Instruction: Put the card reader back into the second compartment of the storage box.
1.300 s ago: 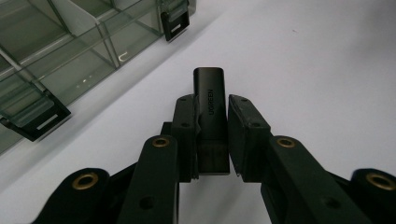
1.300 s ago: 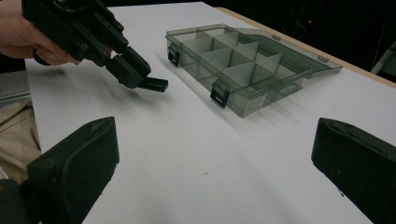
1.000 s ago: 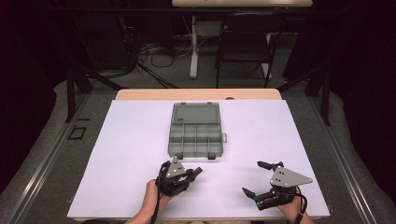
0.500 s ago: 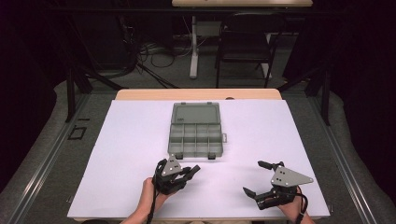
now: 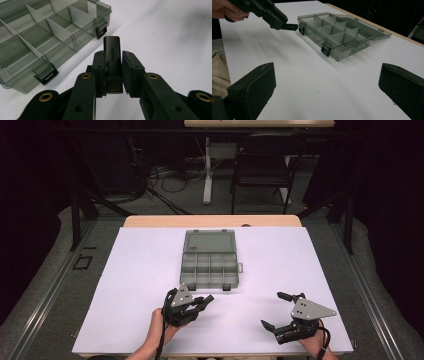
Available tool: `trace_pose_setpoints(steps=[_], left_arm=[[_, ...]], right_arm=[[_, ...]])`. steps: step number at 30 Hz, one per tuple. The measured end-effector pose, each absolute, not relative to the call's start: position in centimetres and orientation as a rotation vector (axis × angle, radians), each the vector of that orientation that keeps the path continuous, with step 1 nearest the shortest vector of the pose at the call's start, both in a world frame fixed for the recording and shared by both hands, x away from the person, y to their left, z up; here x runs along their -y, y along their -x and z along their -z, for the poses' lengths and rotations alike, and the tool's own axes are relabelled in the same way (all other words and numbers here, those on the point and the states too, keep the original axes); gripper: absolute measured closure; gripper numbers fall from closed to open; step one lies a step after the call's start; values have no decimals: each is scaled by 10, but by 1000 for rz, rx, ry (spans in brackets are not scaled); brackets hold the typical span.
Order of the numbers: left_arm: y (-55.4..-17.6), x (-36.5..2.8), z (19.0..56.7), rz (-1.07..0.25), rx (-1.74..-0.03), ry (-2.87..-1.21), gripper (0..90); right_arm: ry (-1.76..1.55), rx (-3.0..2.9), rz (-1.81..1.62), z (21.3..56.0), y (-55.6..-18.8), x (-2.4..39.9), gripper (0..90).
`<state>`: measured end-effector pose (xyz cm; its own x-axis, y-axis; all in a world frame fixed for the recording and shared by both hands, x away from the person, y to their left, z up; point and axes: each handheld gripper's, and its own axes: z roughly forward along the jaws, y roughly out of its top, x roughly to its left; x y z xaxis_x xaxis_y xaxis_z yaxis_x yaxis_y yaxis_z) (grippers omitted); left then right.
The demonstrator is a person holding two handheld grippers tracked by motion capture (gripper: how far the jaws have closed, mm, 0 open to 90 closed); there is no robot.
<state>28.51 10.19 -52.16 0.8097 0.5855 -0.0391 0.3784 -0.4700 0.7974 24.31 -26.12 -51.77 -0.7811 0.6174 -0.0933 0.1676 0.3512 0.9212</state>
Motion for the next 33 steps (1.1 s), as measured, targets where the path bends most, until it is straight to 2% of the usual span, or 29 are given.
trace_pose_setpoints(steps=[33], left_arm=[[-300, -104, 499, -370, -692, -2071, 738]], right_arm=[[-677, -2207, -1404, 519, -243, 259, 8]])
